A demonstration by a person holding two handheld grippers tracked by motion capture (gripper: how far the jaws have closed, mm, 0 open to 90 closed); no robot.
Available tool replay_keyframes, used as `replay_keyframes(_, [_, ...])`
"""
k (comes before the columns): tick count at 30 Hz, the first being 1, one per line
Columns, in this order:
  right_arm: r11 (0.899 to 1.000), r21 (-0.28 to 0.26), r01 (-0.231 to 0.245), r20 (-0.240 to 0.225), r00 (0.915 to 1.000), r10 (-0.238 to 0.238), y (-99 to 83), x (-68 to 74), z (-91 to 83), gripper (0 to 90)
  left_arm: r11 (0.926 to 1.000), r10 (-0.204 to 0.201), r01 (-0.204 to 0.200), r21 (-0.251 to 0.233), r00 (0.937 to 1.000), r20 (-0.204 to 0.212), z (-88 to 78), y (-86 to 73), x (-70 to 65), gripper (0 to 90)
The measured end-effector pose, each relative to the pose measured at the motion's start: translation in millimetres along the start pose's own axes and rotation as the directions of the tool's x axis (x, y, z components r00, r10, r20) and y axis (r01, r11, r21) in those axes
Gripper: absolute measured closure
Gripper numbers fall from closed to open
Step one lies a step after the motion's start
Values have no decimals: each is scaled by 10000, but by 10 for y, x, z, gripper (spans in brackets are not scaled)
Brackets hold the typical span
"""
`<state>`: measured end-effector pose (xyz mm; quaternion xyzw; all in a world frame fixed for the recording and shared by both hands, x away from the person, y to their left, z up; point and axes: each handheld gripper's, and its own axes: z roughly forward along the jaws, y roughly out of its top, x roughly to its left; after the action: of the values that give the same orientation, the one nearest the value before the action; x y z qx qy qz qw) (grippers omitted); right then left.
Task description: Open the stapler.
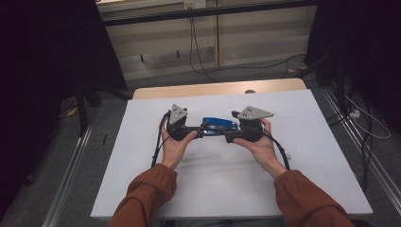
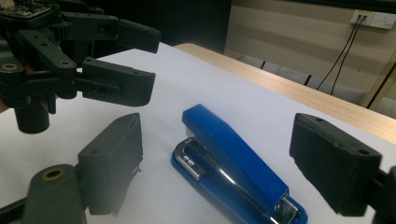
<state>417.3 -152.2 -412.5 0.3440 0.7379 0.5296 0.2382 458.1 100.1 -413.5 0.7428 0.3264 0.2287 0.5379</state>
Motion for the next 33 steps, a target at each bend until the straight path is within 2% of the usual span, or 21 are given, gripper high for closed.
replay_keyframes(4, [10000,80,-58,54,10000,57,-22,-17,79,241,9999,36,-34,157,9999,-131,6,-31,54,31])
replay_keyframes(7, [9998,204,-79,98,9999,77,-55,-35,133,288,9986,-191,196,482,9998,-98,9,-58,91,37])
replay_keyframes(8, [9996,262,-78,58,10000,76,-66,-46,145,328,9984,-272,271,494,9996,-1,13,-66,104,38])
replay_keyframes(10, [9992,323,-216,-38,9998,217,-91,-65,169,340,9978,-393,392,537,9992,15,17,-77,119,38])
replay_keyframes(14, [9988,481,-119,-35,9999,121,-114,-93,201,411,9979,-298,294,576,9995,73,16,-79,124,41])
replay_keyframes(19, [9988,495,42,139,9999,-49,-107,-122,222,556,9974,-285,271,671,9994,208,11,-78,107,54])
replay_keyframes(21, [9984,561,19,3,10000,-19,-107,-127,231,611,9976,-52,40,688,9998,174,6,-72,89,54])
replay_keyframes(25, [9974,712,140,-69,9999,-136,-115,-110,261,705,9986,-139,124,521,9995,292,7,-71,91,57])
replay_keyframes(30, [9971,754,120,-198,9997,-105,-136,-102,284,900,9986,-102,100,527,9999,43,-2,-85,145,61])
replay_keyframes(33, [9978,666,68,-357,9994,-44,-142,-106,302,900,9982,-126,126,579,9999,-13,-3,-97,169,59])
